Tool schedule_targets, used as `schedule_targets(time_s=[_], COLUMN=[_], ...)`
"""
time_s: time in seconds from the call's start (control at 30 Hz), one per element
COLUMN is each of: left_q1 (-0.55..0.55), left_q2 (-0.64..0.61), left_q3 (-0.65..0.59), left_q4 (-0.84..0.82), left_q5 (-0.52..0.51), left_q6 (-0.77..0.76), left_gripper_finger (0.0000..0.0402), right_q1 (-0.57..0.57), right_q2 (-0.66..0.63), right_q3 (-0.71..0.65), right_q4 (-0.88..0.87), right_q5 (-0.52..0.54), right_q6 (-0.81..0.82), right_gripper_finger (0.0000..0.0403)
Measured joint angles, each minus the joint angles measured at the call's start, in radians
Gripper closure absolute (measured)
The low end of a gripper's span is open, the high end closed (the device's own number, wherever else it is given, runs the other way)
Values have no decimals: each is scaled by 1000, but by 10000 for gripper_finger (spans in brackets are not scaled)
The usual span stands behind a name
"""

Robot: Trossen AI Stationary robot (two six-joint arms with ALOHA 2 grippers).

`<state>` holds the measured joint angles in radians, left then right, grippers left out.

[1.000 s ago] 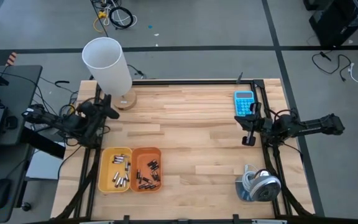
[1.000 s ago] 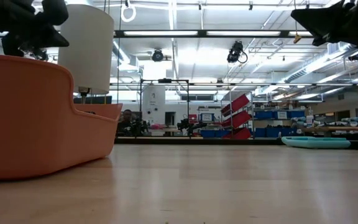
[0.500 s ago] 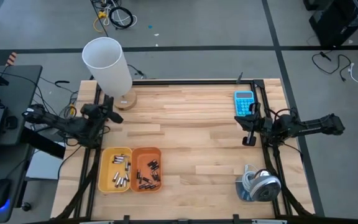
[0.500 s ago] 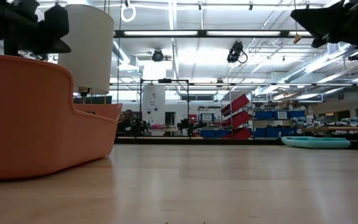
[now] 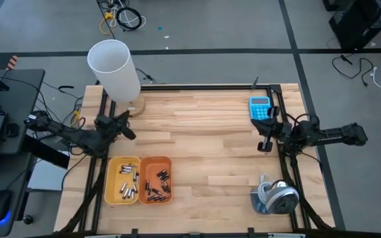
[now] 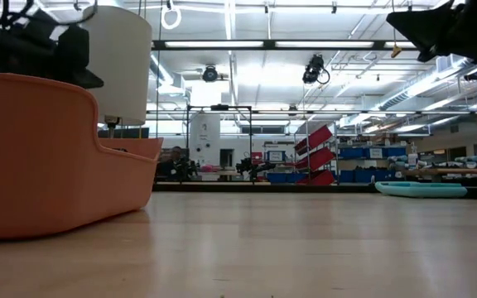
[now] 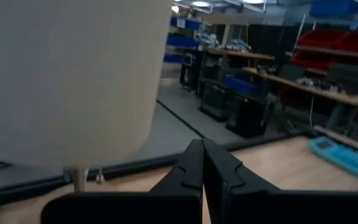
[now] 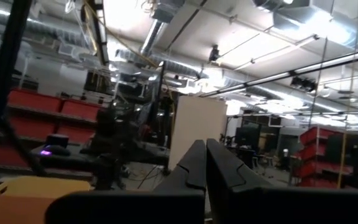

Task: Sort batteries
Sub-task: Return to Home Position

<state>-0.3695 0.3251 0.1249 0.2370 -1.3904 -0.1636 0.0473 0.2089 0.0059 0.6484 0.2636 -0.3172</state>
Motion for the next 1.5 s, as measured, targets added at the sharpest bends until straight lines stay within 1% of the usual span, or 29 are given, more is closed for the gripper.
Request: schedule_targets(time_s=[0.13, 0.2, 0.23, 0.3, 0.47, 0.57, 0.67, 0.77, 0.87, 0.97, 1.03, 1.13, 1.2, 1.3, 1.37, 1.43, 1.47, 1.5], left_q1=[0, 0, 0, 0, 0, 0, 0, 0, 0, 0, 0, 0, 0, 0, 1, 0, -5, -16], left_q2=[2, 10, 10, 9, 12, 31, 50, 63, 75, 85, 91, 102, 108, 118, 123, 130, 136, 144], left_q3=[0, 0, -1, -1, -1, 0, 0, 0, 0, 0, 0, 0, 1, 1, 1, 1, 0, -6], left_q4=[-252, -367, -409, -474, -658, -667, -669, -670, -670, -671, -671, -672, -672, -672, -672, -671, -669, -639], left_q5=[26, 24, 18, 6, -4, -7, -17, -19, -9, 25, 47, 70, 81, 85, 80, 79, 78, 66], left_q6=[-257, -387, -428, -461, -467, -422, -383, -386, -395, -397, -404, -422, -424, -448, -451, -448, -427, -391], left_gripper_finger=[400, 400, 400, 400, 400, 400, 400, 400, 400, 400, 400, 400, 400, 400, 400, 400, 400, 400], right_q1=[-15, -17, -17, -17, -17, -17, -17, -17, -17, -7, -3, -2, -2, -2, -2, -7, -10, -17], right_q2=[0, 0, 0, 0, 0, 0, 0, 0, -16, -66, -115, -202, -205, -199, -199, -197, -193, -190], right_q3=[0, 0, 0, 0, 0, 0, 0, 0, 0, 0, 1, 1, 5, 31, 18, 0, 0, 2], right_q4=[3, -6, -13, -17, -17, -46, -126, -193, -136, -53, -85, -188, -197, -282, -392, -552, -602, -611], right_q5=[1, -3, -16, -45, -108, -159, -212, -211, -209, -271, -280, -248, -205, -183, -182, -148, -126, -117], right_q6=[-8, -8, -3, 8, 19, 10, -12, -12, 33, 68, 74, 63, 61, 51, 55, 85, 107, 129], right_gripper_finger=[403, 403, 403, 403, 403, 403, 403, 403, 403, 403, 403, 403, 403, 403, 403, 403, 403, 403])
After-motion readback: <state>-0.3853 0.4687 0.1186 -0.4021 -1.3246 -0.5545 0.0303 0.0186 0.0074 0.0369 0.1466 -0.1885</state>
